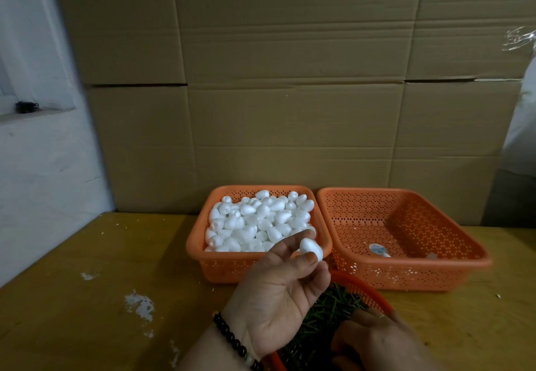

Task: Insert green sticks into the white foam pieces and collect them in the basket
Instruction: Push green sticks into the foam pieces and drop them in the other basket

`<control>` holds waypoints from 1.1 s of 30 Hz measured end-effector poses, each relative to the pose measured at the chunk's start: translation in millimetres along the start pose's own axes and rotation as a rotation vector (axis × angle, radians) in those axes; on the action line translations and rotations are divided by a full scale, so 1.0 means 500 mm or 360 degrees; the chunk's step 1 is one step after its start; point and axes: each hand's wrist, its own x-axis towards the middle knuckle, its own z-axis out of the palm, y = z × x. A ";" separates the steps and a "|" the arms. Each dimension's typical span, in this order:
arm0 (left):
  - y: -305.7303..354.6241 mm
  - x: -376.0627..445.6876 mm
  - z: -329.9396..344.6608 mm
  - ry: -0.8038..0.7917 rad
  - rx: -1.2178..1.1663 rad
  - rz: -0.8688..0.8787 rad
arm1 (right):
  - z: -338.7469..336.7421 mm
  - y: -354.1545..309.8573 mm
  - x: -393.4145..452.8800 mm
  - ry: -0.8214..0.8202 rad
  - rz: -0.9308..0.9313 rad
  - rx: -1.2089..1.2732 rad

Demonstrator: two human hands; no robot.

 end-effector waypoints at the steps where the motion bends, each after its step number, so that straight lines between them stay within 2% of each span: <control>1: -0.001 -0.001 0.001 0.0011 0.0015 0.0003 | 0.000 0.000 0.000 0.0000 0.0003 -0.0004; 10: -0.002 -0.001 0.006 0.0097 0.0064 -0.0006 | 0.000 0.000 0.000 0.0014 0.0008 0.0002; 33: 0.000 -0.002 0.005 -0.0002 -0.0052 -0.0058 | -0.010 -0.012 -0.002 0.0032 0.0020 -0.0038</control>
